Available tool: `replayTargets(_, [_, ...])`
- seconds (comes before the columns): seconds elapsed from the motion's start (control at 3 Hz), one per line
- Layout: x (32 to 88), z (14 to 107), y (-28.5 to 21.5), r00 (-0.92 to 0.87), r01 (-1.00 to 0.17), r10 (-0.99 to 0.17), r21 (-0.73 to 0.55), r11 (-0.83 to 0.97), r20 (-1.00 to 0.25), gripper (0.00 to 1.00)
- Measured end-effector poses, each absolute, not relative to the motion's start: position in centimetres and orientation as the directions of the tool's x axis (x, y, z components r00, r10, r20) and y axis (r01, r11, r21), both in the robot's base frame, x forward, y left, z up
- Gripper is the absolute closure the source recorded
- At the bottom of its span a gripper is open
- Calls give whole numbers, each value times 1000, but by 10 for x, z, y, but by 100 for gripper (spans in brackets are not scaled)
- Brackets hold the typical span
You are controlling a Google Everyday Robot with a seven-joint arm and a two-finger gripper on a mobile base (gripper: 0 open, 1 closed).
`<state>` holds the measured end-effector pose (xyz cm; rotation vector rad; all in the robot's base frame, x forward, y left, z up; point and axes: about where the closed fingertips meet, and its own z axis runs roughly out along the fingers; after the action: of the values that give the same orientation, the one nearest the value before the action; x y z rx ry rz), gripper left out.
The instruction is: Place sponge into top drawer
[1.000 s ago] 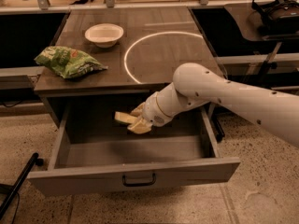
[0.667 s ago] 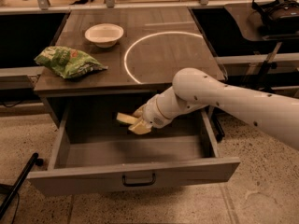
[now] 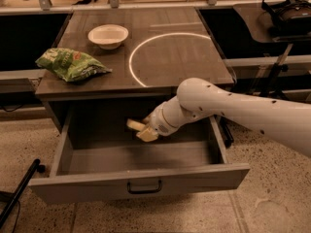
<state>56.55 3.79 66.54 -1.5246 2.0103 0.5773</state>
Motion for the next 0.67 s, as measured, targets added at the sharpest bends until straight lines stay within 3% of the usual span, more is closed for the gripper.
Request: replayTargets(0.67, [566,658,32,-248,-953,-720,29,302,-648,0])
